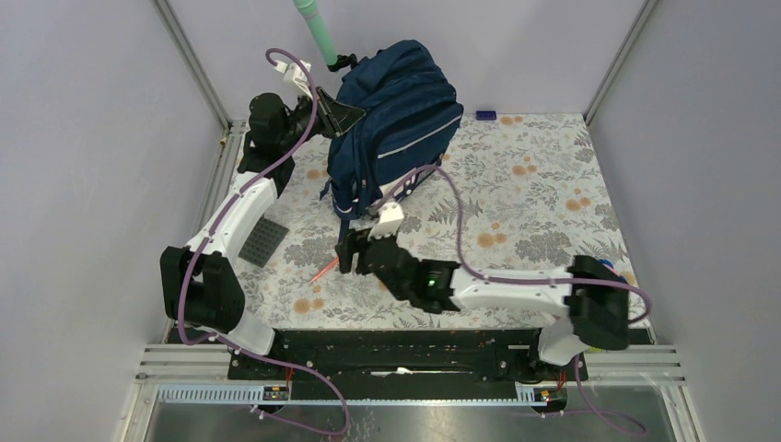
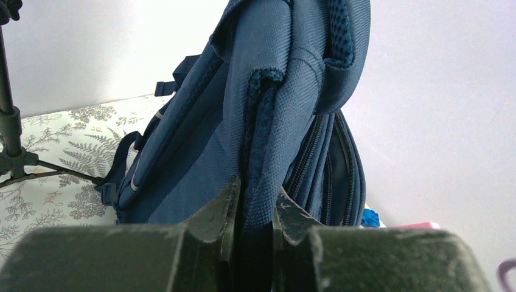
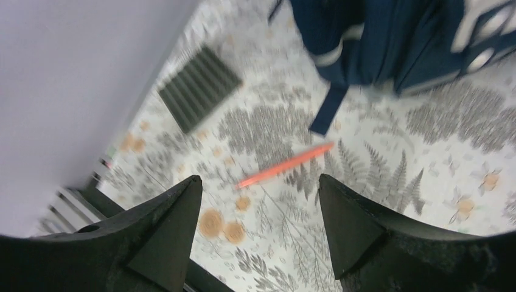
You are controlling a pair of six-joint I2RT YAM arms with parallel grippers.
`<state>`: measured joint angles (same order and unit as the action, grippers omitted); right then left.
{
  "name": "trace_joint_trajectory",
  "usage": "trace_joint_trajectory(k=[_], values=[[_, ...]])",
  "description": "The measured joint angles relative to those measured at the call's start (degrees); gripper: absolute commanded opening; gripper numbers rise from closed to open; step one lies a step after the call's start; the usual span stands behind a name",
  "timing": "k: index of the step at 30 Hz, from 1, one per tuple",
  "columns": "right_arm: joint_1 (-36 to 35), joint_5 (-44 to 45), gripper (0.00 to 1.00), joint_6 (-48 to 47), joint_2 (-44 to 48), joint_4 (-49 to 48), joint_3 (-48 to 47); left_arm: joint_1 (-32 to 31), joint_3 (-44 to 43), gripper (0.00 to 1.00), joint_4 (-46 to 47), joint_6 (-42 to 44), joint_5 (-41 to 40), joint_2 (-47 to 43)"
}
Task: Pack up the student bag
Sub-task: Pick up the stationery from the center of the board.
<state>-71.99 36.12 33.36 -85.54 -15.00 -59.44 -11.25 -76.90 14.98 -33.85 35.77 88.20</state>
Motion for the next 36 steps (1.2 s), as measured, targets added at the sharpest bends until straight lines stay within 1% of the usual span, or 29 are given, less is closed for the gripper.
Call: trace_joint_trajectory(k=[3, 9, 11, 15, 18, 24, 33, 36], values=[[-1.7, 0.0, 0.76, 2.6, -7.9, 2.7, -2.3, 0.1, 0.0, 0.0, 0.0, 0.2, 0.0, 0.0], [-1.8, -1.4, 0.76, 7.6, -19.3, 9.4, -9.3, 0.1, 0.0, 0.0, -0.1, 1.1, 0.0, 0.0], [-1.8, -1.9, 0.79, 8.6, -22.5, 11.8, -12.7, 0.1, 0.0, 0.0, -0.3, 1.2, 0.0, -0.1], [-1.7, -3.8, 0.79, 11.0, -29.7, 17.9, -21.5, 0.1, 0.0, 0.0, -0.3, 1.2, 0.0, -0.1], [-1.6, -5.9, 0.79, 13.2, -34.3, 21.1, -25.9, 0.1, 0.0, 0.0, -0.3, 1.2, 0.0, -0.2], [-0.7, -7.6, 0.82, 15.2, -41.0, 27.8, -32.4, 0.1, 0.0, 0.0, -0.4, 1.2, 0.0, -0.2], [1.5, -8.4, 0.85, 16.8, -46.2, 34.9, -42.5, 0.1, 0.0, 0.0, -0.4, 1.2, 0.0, -0.2], [1.9, -8.7, 0.85, 17.5, -48.9, 38.7, -47.7, 0.1, 0.0, 0.0, -0.4, 1.2, 0.0, -0.2]])
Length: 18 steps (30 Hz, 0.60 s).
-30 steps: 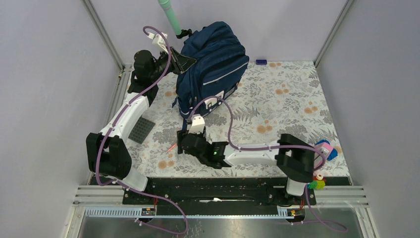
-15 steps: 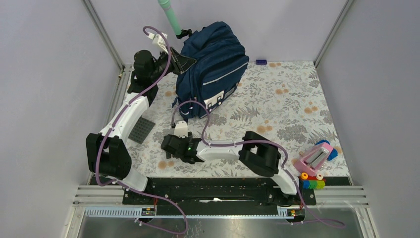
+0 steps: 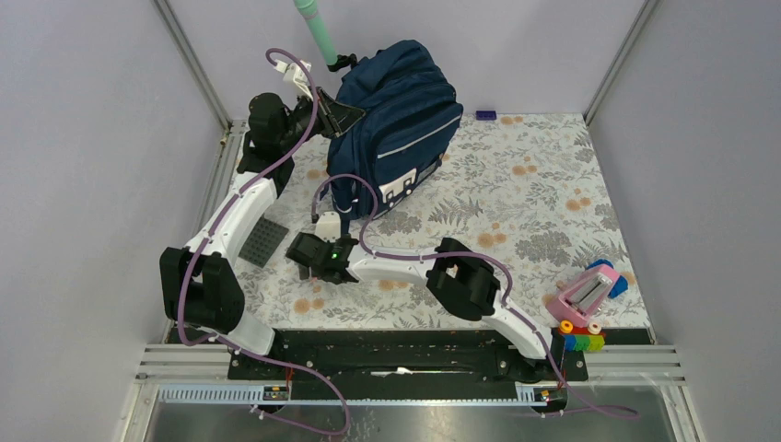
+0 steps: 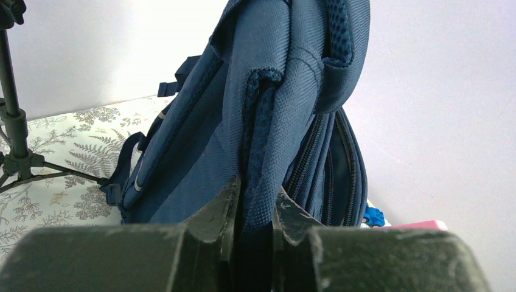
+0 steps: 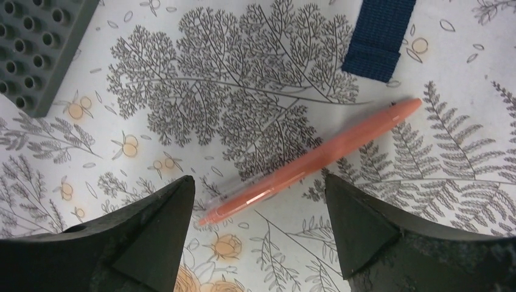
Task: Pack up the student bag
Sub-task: Pick up the stationery from the center of the board.
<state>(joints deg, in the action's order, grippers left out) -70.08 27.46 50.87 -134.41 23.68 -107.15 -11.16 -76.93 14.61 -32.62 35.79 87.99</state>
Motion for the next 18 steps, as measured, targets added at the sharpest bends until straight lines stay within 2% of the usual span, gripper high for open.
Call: trace_joint_trajectory(k=[5, 10, 15, 18], values=[[0.9, 0.1, 0.85, 0.1, -4.5, 6.3, -8.8, 0.1, 0.0, 0.0, 0.0, 0.0, 0.0, 0.0], [1.3, 2.2, 0.81, -5.1, -9.0, 13.6, -16.9, 0.4, 0.0, 0.0, 0.0, 0.0, 0.0, -0.1], [1.5, 3.5, 0.6, -10.0, -9.2, 16.1, -16.7, 0.4, 0.0, 0.0, 0.0, 0.0, 0.0, -0.2], [1.5, 3.3, 0.51, -11.7, -5.9, 12.4, -10.4, 0.4, 0.0, 0.0, -0.1, 0.0, 0.0, -0.2]])
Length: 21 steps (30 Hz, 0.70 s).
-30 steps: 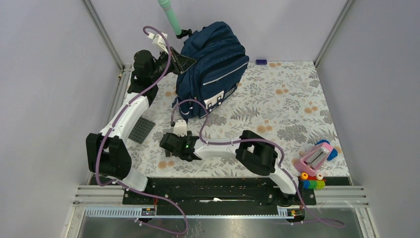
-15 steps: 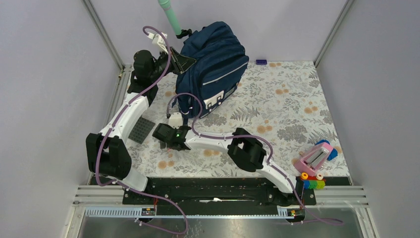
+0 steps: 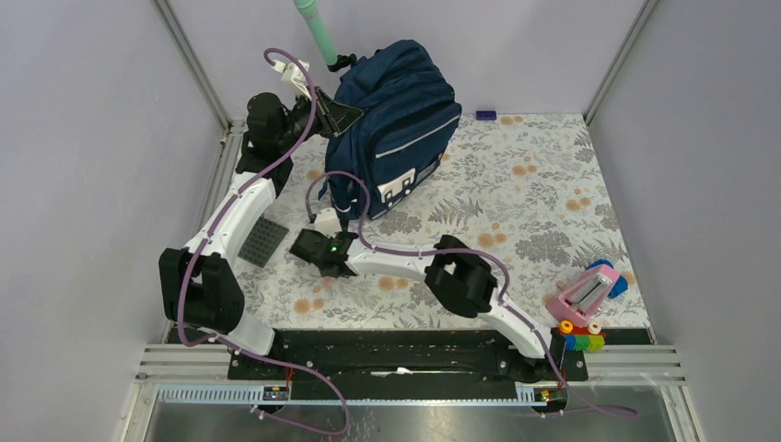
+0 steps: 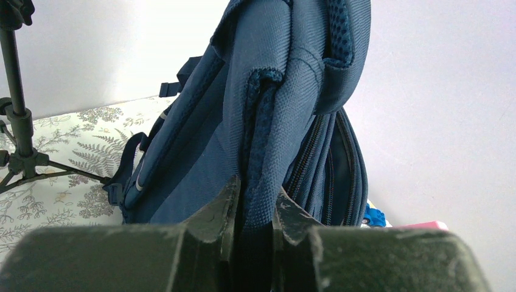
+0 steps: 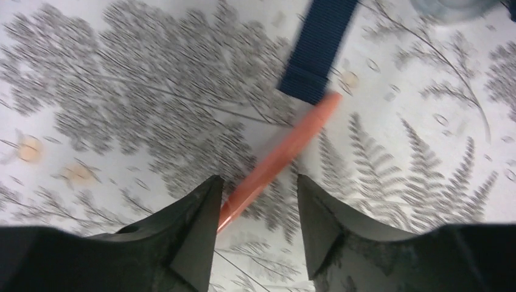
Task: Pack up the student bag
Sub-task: Pick up the stationery from the center of the board.
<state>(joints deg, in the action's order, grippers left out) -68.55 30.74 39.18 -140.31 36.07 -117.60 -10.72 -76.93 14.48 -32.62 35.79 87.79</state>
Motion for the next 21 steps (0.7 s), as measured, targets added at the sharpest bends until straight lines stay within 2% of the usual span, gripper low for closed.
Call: trace_joint_trajectory(k=[4, 10, 21], values=[[1.0, -1.0, 0.5, -1.8, 7.8, -4.6, 13.2, 0.0, 0.0, 0.0, -0.3, 0.0, 0.0, -0.1], [4.9, -6.5, 0.47, -4.0, 15.3, -8.3, 25.0, 0.0, 0.0, 0.0, -0.4, 0.0, -0.1, -0.2], [7.7, -13.3, 0.41, -16.0, 16.7, -12.2, 27.2, 0.2, 0.0, 0.0, -0.4, 0.2, -0.7, -0.2]])
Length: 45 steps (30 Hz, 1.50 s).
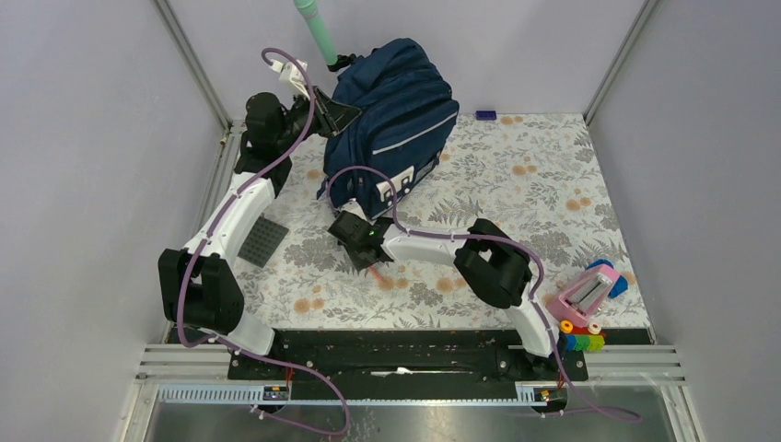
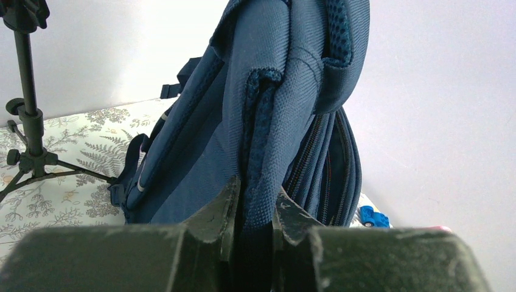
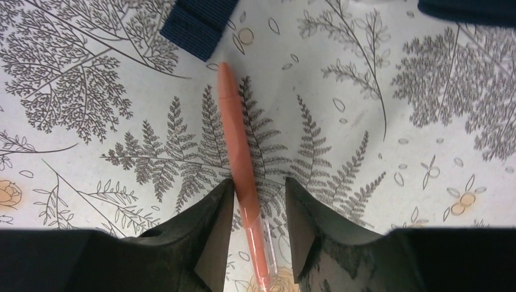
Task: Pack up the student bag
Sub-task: Pick up the stationery from the center of the board.
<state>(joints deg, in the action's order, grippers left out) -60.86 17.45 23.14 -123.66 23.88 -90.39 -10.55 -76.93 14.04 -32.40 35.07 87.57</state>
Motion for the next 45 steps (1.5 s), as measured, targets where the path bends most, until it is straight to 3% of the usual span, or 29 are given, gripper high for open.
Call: trace_joint_trajectory(k=[5, 12, 17, 20, 25, 33, 40, 45], values=[[0.9, -2.8, 0.3, -6.0, -1.7, -0.7, -2.5, 0.2, 0.0, 0.0, 0.0, 0.0, -0.2, 0.0], [1.5, -6.7, 0.0, -9.0, -3.3, -2.3, -5.0, 0.5, 0.0, 0.0, 0.0, 0.7, -0.4, 0.0], [1.5, -8.8, 0.0, -9.2, -2.3, -5.3, -2.7, 0.5, 0.0, 0.0, 0.0, 0.9, -0.4, 0.0], [1.6, -10.3, 0.0, -9.2, 1.6, -8.5, 3.7, 0.4, 0.0, 0.0, -0.2, 0.8, -0.3, 0.0], [1.7, -12.5, 0.0, -7.8, 11.3, -9.0, 15.6, 0.1, 0.0, 0.0, -0.4, 0.9, 0.1, -0.1], [1.7, -14.1, 0.0, -3.2, 31.4, -9.1, 25.9, 0.1, 0.0, 0.0, -0.4, 0.9, 0.1, -0.1], [2.6, -9.5, 0.0, 2.6, 50.1, -6.2, 25.9, 0.1, 0.0, 0.0, -0.4, 0.8, 0.2, -0.1], [4.8, 0.8, 0.0, 5.8, 54.3, -4.8, 15.8, 0.1, 0.0, 0.0, -0.3, 0.8, 0.2, -0.1]])
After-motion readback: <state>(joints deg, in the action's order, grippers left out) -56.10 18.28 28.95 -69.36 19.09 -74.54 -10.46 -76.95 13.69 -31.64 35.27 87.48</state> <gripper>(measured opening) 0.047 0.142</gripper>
